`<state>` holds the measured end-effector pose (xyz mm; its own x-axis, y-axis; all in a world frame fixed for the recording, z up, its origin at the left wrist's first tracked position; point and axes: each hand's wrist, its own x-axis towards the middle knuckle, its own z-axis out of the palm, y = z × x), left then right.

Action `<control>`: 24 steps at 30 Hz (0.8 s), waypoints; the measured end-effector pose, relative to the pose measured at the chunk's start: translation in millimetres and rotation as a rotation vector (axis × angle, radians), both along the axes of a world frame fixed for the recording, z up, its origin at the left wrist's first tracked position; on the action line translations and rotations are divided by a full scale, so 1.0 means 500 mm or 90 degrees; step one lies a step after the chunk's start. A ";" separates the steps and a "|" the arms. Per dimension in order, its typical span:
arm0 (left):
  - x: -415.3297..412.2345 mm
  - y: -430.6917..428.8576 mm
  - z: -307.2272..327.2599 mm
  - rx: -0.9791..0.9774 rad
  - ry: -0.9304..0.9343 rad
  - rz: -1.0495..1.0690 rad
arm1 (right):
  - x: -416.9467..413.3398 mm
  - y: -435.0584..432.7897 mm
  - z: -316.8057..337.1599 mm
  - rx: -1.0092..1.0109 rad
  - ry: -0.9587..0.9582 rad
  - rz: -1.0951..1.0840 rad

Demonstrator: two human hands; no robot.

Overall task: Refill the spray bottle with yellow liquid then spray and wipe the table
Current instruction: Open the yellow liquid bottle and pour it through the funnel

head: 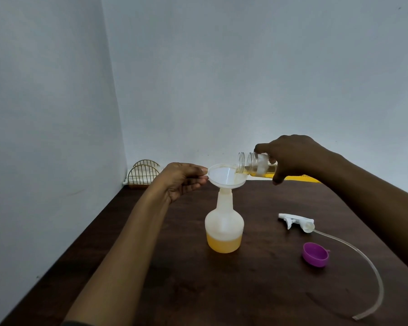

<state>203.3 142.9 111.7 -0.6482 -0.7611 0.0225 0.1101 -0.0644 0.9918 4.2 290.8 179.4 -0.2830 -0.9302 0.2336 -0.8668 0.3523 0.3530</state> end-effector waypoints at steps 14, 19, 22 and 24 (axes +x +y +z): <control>0.000 0.000 0.001 -0.004 -0.001 -0.003 | 0.003 -0.002 0.003 0.008 0.014 0.000; 0.001 0.001 0.001 -0.008 -0.003 0.000 | 0.004 -0.001 0.003 0.005 0.012 0.007; 0.001 0.001 0.001 -0.009 -0.002 -0.001 | 0.006 0.000 0.002 0.002 0.016 0.011; 0.002 0.000 0.000 -0.010 0.000 -0.002 | 0.007 0.000 0.002 -0.001 0.017 0.011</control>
<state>204.2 143.0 111.7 -0.6508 -0.7585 0.0340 0.1099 -0.0497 0.9927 7.8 291.1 180.5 -0.2598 -0.9348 0.2421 -0.8632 0.3372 0.3756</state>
